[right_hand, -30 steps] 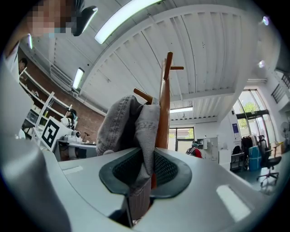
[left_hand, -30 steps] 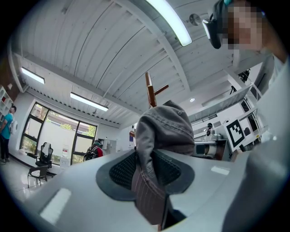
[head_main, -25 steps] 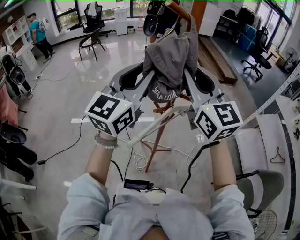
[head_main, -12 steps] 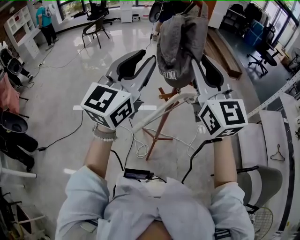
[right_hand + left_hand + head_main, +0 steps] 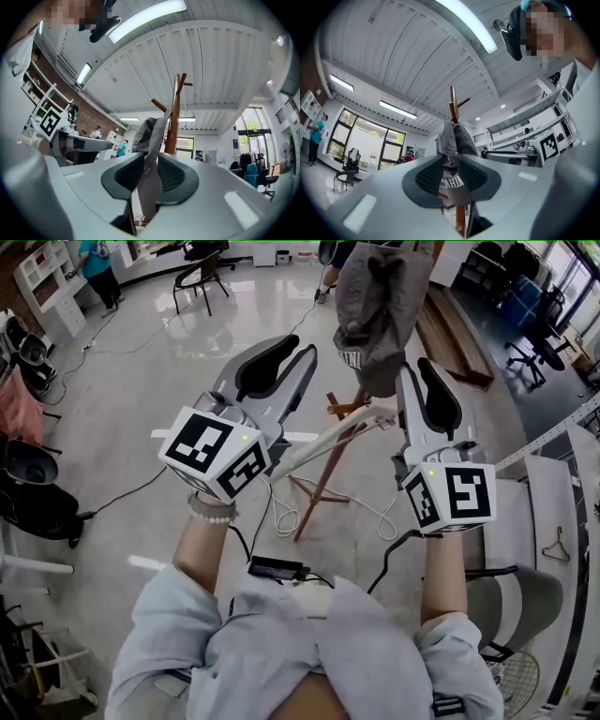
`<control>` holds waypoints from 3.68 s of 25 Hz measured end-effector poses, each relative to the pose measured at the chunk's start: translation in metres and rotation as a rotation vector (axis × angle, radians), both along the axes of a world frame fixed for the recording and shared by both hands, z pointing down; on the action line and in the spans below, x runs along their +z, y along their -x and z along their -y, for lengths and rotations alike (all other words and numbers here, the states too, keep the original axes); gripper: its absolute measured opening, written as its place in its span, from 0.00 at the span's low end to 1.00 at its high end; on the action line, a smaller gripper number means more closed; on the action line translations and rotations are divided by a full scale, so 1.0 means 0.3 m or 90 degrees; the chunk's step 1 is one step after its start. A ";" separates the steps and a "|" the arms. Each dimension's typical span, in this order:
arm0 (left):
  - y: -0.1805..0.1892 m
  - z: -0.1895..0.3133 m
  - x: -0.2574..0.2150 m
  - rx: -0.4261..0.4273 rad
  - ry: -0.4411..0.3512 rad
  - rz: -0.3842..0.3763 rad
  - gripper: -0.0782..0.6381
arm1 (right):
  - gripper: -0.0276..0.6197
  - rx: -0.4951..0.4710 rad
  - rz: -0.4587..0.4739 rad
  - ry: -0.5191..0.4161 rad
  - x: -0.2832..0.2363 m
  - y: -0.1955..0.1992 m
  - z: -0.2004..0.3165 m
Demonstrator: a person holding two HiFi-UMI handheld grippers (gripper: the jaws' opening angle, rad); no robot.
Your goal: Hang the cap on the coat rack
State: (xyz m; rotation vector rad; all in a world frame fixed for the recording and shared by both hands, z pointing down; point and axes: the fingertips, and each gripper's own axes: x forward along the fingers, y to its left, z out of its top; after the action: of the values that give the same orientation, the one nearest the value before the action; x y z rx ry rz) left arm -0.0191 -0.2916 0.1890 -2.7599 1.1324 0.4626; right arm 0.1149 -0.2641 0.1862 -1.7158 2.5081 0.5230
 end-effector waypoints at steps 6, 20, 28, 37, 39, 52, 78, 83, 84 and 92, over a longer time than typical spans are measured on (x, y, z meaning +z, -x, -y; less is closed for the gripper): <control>0.013 -0.047 0.072 -0.008 0.018 0.015 0.24 | 0.17 -0.011 -0.015 0.019 0.085 0.037 -0.057; 0.028 -0.175 0.171 -0.025 0.020 0.036 0.11 | 0.05 -0.020 0.021 0.035 0.200 0.069 -0.157; 0.012 -0.238 0.226 -0.015 0.023 0.056 0.11 | 0.05 -0.033 0.042 0.057 0.248 0.089 -0.189; -0.032 -0.286 0.278 -0.001 0.043 0.116 0.11 | 0.05 -0.025 0.038 0.059 0.260 0.088 -0.204; -0.032 -0.286 0.281 -0.002 0.046 0.113 0.11 | 0.05 -0.025 0.036 0.059 0.260 0.089 -0.207; -0.043 -0.279 0.277 -0.001 0.049 0.108 0.11 | 0.05 -0.021 0.025 0.063 0.259 0.082 -0.210; -0.076 -0.252 0.301 0.014 0.062 0.106 0.11 | 0.05 -0.008 0.014 0.073 0.279 0.060 -0.182; -0.080 -0.248 0.303 0.015 0.064 0.105 0.11 | 0.05 -0.007 0.014 0.075 0.282 0.059 -0.177; -0.080 -0.246 0.303 0.015 0.064 0.105 0.11 | 0.05 -0.008 0.014 0.075 0.283 0.061 -0.174; -0.073 -0.241 0.307 0.014 0.066 0.102 0.11 | 0.05 -0.009 0.014 0.078 0.289 0.068 -0.170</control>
State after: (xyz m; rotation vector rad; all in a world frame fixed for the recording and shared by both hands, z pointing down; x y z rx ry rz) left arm 0.0029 -0.2192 0.2810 -2.8393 1.1191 0.1846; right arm 0.0946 -0.2132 0.2729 -1.7321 2.5846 0.3551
